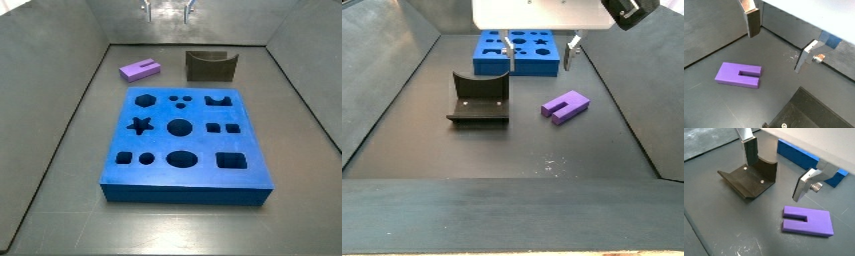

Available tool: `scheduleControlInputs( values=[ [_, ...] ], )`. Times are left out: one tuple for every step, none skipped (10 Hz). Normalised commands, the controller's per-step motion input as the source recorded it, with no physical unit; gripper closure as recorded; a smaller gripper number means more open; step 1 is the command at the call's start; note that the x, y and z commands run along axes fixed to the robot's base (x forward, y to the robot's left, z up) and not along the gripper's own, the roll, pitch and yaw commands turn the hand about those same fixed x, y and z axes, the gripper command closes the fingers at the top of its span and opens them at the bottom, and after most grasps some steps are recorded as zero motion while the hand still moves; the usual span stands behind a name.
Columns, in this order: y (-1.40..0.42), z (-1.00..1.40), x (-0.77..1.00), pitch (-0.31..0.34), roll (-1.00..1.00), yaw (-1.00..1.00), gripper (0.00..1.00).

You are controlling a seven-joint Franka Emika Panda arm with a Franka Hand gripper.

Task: Pick up the double-square object. Move up. Place the double-square object on the fixture. Regrasp the double-square object. Move to above the board. Insert the double-square object.
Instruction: Pick up the double-square object.

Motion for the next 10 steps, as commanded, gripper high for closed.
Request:
scheduleControlInputs(
  values=[
    [0.0,-0.1,-0.15,0.0,0.11,-0.06,0.0],
    [0.0,-0.28,-0.14,0.04,0.18,-0.25,0.0],
    [0.03,-0.37,-0.06,0.071,0.2,-0.36,0.0],
    [0.04,-0.43,-0.06,0.111,0.19,-0.41,0.0],
    [0.0,-0.45,-0.05,0.094,0.21,-0.44,0.0],
    [0.0,-0.51,-0.02,0.106,0.21,-0.5,0.0],
    [0.0,-0.57,0.0,0.1,0.2,-0.52,0.0],
    [0.0,-0.53,0.0,0.046,0.18,-0.58,0.0],
    [-0.05,-0.49,-0.03,0.0,0.15,-0.58,0.0],
    [-0.11,-0.48,-0.12,-0.009,0.12,-0.45,0.0]
  ],
)
